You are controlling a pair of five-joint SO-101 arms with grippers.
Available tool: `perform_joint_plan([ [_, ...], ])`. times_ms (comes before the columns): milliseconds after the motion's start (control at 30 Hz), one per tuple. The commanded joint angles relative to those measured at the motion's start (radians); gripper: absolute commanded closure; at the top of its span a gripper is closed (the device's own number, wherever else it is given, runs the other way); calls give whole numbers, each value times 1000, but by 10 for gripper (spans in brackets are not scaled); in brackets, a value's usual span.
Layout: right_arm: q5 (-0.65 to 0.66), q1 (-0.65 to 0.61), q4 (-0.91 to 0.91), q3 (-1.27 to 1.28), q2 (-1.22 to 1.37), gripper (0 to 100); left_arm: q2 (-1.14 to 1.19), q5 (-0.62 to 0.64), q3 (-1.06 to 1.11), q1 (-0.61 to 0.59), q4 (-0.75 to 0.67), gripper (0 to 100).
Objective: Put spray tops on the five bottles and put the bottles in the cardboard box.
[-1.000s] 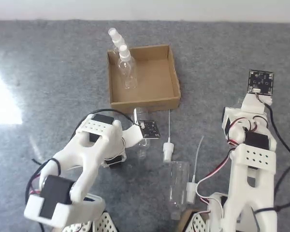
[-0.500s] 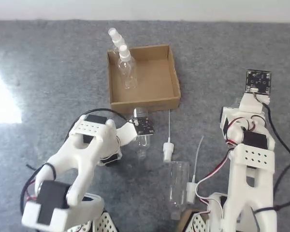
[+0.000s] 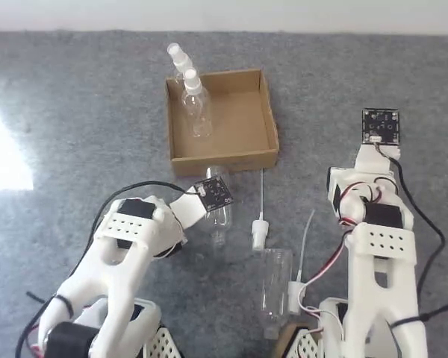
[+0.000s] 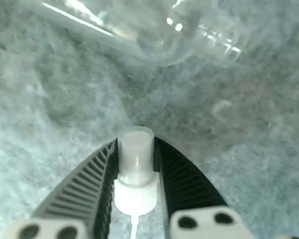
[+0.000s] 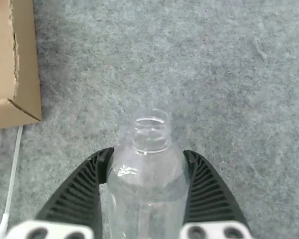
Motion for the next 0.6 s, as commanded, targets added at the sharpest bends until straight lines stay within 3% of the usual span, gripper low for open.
perform_joint_plan([
  [0,25,-16,-22,-14,-31,965,-46,17,-15,-9,-11,989],
  [100,26,-27,-18,-14,-31,965,-51,17,-33,-9,17,989],
  [333,23,-31,-15,-12,-31,965,-51,17,-274,-94,258,990],
  [567,20,-41,-16,-12,-35,965,-51,37,-437,-118,407,990],
])
